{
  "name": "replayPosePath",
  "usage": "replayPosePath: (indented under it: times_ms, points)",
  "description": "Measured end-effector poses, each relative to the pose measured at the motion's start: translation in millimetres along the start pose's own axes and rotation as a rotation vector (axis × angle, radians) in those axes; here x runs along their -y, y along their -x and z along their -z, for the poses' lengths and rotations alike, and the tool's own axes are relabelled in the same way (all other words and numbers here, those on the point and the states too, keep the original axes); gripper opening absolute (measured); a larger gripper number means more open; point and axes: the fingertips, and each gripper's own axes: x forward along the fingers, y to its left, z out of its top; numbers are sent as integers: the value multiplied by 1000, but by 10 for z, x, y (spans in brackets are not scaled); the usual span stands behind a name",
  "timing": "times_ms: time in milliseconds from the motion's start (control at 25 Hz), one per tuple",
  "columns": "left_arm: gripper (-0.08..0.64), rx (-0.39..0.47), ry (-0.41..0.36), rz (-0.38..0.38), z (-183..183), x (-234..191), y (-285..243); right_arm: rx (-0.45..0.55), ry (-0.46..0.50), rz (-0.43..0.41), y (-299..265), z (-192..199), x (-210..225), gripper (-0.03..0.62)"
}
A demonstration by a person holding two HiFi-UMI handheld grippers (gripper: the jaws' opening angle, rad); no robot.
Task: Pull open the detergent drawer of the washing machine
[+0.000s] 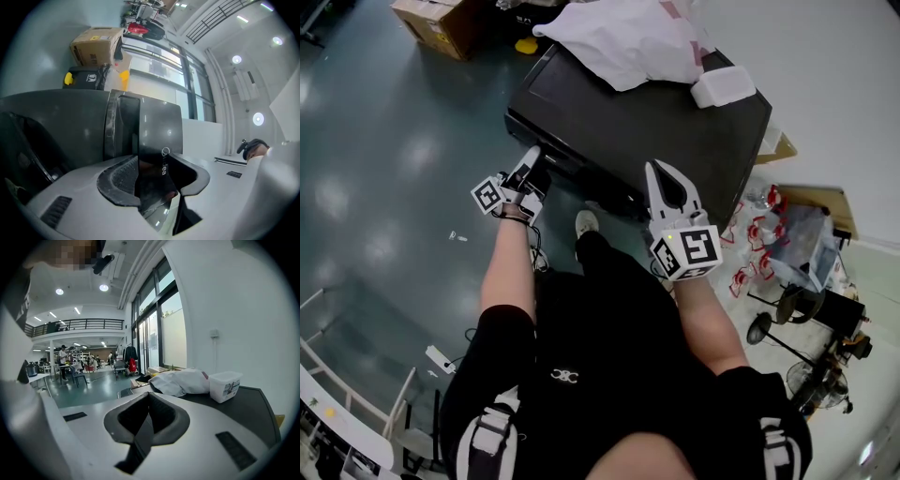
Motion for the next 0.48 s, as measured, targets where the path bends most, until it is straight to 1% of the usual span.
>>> replayPosePath:
  times_ms: [240,480]
  points:
    - [184,-1,2,-1,18,67,144,-3,39,-16,-22,-51,-110,2]
    - [175,-2,3,-12,78,163,394,-16,46,-36,-6,0,-282,2]
